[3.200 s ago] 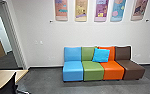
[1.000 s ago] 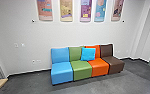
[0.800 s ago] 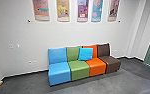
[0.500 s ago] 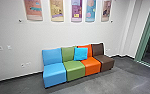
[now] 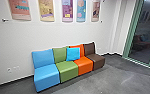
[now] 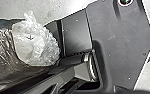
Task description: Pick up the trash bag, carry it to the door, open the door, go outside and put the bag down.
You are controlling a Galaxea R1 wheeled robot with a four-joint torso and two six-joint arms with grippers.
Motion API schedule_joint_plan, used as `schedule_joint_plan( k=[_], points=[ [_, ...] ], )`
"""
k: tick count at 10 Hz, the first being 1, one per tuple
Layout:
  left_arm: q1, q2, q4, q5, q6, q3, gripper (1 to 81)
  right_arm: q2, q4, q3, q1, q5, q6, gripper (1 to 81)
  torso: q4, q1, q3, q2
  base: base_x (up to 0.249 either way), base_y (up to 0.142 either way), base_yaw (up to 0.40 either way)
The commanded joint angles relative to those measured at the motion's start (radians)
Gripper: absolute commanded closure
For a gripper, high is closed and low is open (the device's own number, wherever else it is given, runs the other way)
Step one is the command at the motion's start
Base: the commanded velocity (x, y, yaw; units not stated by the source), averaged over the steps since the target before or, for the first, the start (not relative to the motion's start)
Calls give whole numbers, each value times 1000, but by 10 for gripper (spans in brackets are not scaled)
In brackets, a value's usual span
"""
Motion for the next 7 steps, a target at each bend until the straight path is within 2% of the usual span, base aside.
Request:
schedule_joint_plan(
  k=[1,5,7],
  points=[
    [-63,-3,7,66,9,-1,811,4,-4,-2,54,-69,-4,10,0,0,0,0,0,0,-268],
    [-63,0,7,66,9,-1,811,9,-7,-8,54,-69,-4,10,0,0,0,0,0,0,-280],
    [-62,-3,7,64,9,-1,811,27,-44,-28,50,-67,-4,10,0,0,0,0,0,0,-284]
  ],
)
